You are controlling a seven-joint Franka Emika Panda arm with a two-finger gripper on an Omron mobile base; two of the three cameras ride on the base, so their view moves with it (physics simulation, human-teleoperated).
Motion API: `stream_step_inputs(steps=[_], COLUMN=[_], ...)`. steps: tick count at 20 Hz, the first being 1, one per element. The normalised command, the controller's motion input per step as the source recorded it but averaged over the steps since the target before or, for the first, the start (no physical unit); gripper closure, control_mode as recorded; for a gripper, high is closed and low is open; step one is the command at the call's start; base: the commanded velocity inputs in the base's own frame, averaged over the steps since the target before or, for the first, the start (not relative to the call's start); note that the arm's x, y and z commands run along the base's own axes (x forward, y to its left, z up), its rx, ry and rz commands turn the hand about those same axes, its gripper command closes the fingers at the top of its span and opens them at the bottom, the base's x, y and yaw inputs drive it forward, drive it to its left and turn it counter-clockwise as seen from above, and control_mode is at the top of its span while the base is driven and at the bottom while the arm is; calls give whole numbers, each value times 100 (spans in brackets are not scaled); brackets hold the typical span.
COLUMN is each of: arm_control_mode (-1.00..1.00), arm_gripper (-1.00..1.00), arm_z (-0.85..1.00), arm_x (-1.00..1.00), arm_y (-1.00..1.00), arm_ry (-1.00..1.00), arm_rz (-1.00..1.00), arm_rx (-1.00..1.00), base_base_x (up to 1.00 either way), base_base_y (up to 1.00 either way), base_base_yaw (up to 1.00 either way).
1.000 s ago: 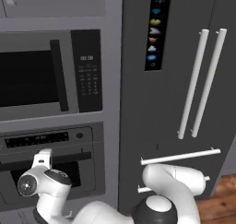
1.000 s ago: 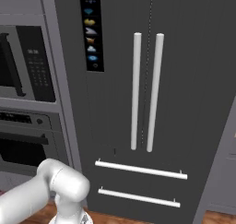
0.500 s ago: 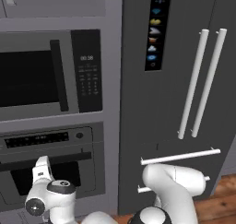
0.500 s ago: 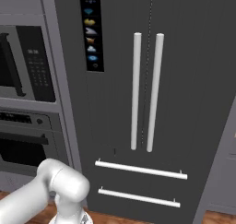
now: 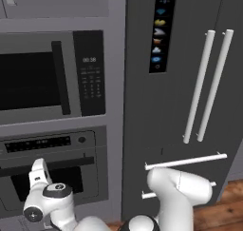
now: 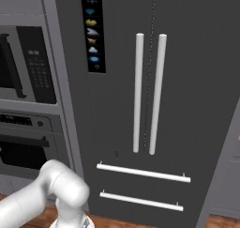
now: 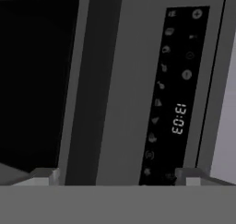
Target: Take the fish from the oven and place it on the plate on the counter.
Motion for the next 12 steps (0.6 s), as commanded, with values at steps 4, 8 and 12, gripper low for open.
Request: stream_step_inputs(steps=[4,8,12], arm_control_mode=[-100,-100,-100], arm_gripper=[-100,-100,-100], arm_z=[-19,-38,-44], arm_x=[57,43,28], arm_y=[10,15,15], arm_ry=[-1,-4,-6], arm_rz=[1,2,1], arm_rx=[0,0,0], base_base_x=[0,0,0], base_base_y=[0,0,0], base_base_yaw=[0,0,0])
